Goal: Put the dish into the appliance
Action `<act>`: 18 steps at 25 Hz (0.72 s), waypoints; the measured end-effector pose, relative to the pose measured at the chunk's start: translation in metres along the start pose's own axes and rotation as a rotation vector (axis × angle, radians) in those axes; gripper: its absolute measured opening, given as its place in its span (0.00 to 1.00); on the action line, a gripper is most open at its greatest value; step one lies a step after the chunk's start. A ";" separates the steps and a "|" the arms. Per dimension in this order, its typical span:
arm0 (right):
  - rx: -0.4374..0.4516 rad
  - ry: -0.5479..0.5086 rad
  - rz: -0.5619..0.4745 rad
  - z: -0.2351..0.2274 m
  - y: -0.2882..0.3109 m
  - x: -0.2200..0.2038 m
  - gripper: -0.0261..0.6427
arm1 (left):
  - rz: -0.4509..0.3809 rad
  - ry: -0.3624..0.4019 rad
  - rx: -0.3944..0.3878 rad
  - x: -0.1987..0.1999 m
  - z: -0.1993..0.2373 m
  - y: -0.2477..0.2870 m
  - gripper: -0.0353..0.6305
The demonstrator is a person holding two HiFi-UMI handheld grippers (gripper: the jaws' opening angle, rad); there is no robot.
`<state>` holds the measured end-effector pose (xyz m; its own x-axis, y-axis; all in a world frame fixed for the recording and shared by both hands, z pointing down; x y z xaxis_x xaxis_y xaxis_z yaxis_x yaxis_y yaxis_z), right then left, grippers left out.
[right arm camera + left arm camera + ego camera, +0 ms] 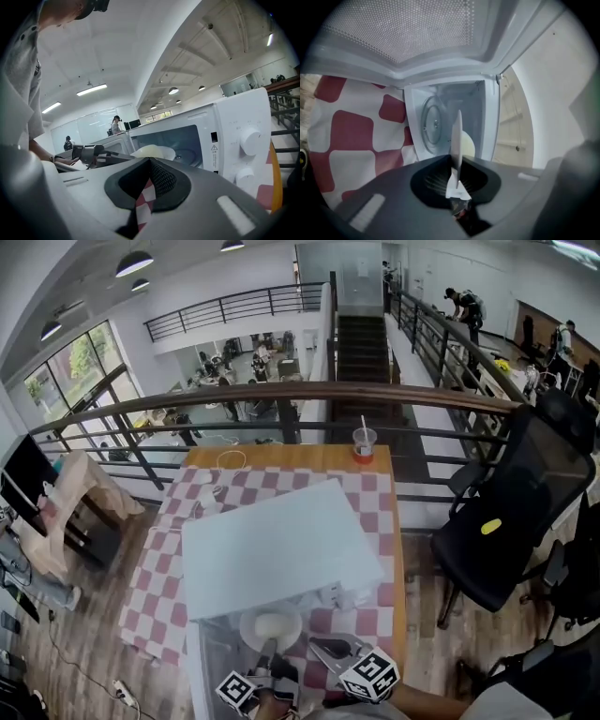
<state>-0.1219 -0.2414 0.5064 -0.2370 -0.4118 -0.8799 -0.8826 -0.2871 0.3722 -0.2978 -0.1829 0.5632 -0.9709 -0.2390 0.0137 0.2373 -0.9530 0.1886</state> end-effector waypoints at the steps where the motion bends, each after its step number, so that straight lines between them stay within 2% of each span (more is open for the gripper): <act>1: -0.006 0.003 -0.004 -0.003 0.000 0.000 0.04 | 0.006 0.008 -0.001 0.002 0.000 0.004 0.11; 6: -0.023 0.000 -0.039 -0.014 0.000 0.002 0.04 | 0.018 0.038 0.017 0.009 0.005 0.020 0.11; 18: -0.038 0.019 -0.044 -0.034 -0.012 -0.007 0.04 | 0.000 0.051 0.038 0.017 0.020 0.056 0.11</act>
<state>-0.0960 -0.2647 0.5181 -0.1907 -0.4139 -0.8901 -0.8757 -0.3380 0.3448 -0.3013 -0.2361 0.5939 -0.9677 -0.2494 -0.0357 0.2353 -0.9453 0.2257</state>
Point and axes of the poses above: the fingertips, and each gripper's own axes: y forward along the fingers, z to its left, x out of its top, the point moved 7 cm from there along -y, backward along the fingers, and after that the axes turned 8 degrees about z, right-handed, at the moved point
